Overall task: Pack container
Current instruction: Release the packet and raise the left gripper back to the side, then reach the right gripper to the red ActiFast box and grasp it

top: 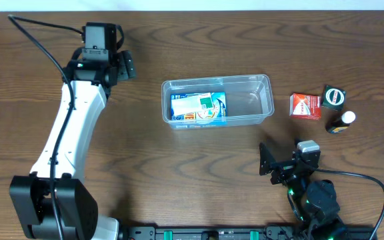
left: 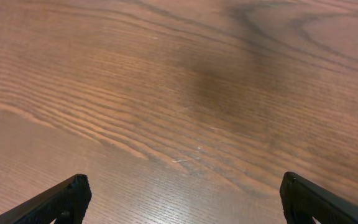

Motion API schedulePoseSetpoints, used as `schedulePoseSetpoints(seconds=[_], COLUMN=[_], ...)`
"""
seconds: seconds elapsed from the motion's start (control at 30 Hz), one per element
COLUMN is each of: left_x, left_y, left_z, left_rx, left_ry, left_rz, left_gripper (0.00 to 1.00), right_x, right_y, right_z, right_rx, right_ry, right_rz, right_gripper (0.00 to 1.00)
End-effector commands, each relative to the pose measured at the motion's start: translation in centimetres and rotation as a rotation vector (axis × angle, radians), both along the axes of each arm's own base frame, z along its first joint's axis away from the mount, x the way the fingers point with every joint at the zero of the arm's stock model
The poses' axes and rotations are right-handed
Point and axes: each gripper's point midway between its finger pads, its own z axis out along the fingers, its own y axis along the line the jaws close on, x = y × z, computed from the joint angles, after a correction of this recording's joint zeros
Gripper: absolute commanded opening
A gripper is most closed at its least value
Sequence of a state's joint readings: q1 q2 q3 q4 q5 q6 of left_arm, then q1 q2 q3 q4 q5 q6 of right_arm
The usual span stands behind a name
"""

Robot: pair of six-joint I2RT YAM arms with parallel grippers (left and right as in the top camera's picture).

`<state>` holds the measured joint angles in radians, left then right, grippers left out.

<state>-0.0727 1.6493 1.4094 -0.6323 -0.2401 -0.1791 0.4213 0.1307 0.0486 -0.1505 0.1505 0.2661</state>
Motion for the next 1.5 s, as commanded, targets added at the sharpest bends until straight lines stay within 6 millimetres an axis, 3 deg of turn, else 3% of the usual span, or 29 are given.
schedulePoseSetpoints(seconds=[0.0, 0.3, 0.37, 0.5, 0.6, 0.7, 0.83, 1.0, 1.13, 1.3, 1.47], left_x=[-0.3, -0.3, -0.3, -0.3, -0.3, -0.3, -0.3, -0.3, -0.3, -0.3, -0.3], left_y=[0.7, 0.7, 0.7, 0.7, 0.7, 0.7, 0.7, 0.7, 0.7, 0.7, 0.7], left_z=[1.0, 1.0, 1.0, 1.0, 1.0, 1.0, 1.0, 1.0, 1.0, 1.0, 1.0], left_rx=[-0.01, -0.01, -0.01, -0.01, -0.01, -0.01, -0.01, -0.01, -0.01, -0.01, -0.01], left_ry=[-0.029, -0.029, -0.029, -0.029, -0.029, -0.029, -0.029, -0.029, -0.029, -0.029, -0.029], left_rz=[0.048, 0.048, 0.048, 0.048, 0.048, 0.048, 0.048, 0.048, 0.048, 0.048, 0.048], left_gripper=[0.98, 0.98, 0.98, 0.98, 0.98, 0.98, 0.98, 0.98, 0.98, 0.98, 0.98], right_x=[0.0, 0.1, 0.6, 0.7, 0.8, 0.5, -0.1, -1.6, -2.6, -2.9, -1.3], right_y=[0.1, -0.4, -1.6, -1.4, -0.5, -1.1, -4.3, -8.7, -11.6, -13.8, -14.8], right_z=[-0.1, 0.0, 1.0, 2.0, 4.9, 7.8, 11.6, 18.0, 20.6, 20.9, 18.0], right_rx=[-0.014, -0.032, -0.041, -0.003, 0.067, 0.076, 0.006, -0.123, -0.198, -0.264, -0.278], right_ry=[-0.002, -0.012, -0.056, -0.09, -0.187, -0.21, -0.135, -0.017, 0.081, 0.26, 0.472], right_rz=[0.005, -0.018, -0.09, -0.087, -0.047, -0.068, -0.218, -0.399, -0.53, -0.621, -0.609], right_gripper=[0.99, 0.99, 0.99, 0.99, 0.99, 0.99, 0.99, 0.99, 0.99, 0.99, 0.99])
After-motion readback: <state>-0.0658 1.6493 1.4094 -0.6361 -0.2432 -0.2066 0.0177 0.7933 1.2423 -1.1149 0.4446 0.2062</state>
